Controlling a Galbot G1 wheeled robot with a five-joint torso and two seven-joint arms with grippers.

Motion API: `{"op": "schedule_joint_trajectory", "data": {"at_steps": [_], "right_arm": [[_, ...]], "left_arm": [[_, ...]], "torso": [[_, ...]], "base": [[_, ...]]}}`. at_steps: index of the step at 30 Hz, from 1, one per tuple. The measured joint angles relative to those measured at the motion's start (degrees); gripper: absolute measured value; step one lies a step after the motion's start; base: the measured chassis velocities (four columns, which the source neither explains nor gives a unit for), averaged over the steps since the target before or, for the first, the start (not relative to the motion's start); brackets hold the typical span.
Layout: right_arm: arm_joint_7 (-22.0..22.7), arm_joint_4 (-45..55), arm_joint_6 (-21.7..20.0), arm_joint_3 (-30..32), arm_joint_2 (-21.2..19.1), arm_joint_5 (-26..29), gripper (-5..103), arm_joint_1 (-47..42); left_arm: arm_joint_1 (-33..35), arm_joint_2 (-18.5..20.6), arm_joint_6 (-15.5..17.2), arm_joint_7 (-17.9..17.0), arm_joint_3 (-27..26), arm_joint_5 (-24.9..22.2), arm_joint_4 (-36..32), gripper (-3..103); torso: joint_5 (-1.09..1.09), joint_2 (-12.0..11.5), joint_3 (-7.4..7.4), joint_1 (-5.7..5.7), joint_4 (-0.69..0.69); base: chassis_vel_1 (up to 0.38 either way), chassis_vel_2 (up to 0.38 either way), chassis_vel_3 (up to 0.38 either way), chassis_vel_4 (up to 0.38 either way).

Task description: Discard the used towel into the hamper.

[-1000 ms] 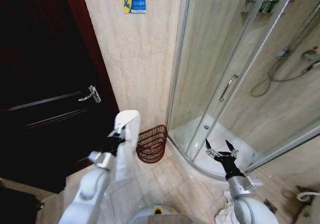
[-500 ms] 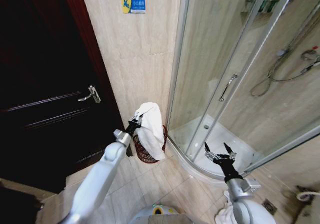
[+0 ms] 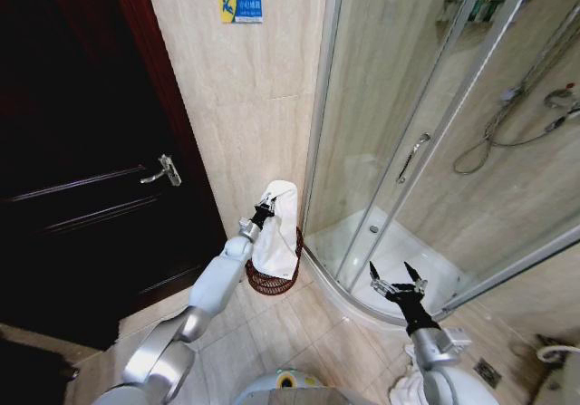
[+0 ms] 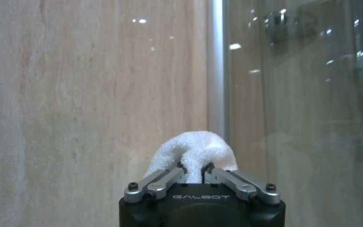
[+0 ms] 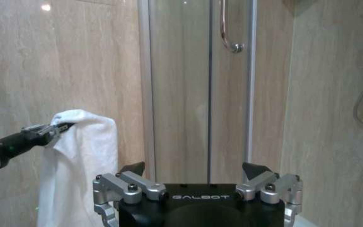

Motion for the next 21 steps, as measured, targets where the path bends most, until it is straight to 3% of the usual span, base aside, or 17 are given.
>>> {"op": "schedule_joint_trajectory", "data": {"at_steps": [5,10,14,21], "right_arm": [[-0.07,-0.62,0.75,0.03,0.0,0.08,100,0.0],[-0.07,-0.49,0.8,0.16,-0.01,0.23,100,0.05],[0.0,0.07,0.81,0.2,-0.02,0.39,100,0.07],[0.01,0.21,1.76,-0.03,-0.02,1.37,100,-0.12]], "left_arm": [[-3.56,-2.71,-1.33,-2.4,-1.8,4.49,8.76,7],[-3.06,-3.34,0.21,-2.6,-2.06,5.41,9.82,7],[-0.07,-3.29,3.23,-3.97,-3.48,10.18,9.55,7],[3.32,-3.84,5.4,-4.01,-7.36,13.78,10.21,7]], "torso": [[0.0,0.0,0.0,0.0,0.0],[0.0,0.01,0.0,0.0,0.0],[-0.01,0.0,-0.01,0.0,-0.01],[-0.03,0.01,0.0,0.0,0.01]], "base": [[0.0,0.0,0.0,0.0],[0.0,0.0,0.0,0.0],[0.0,0.0,0.0,0.0],[0.0,0.0,0.0,0.0]]}}
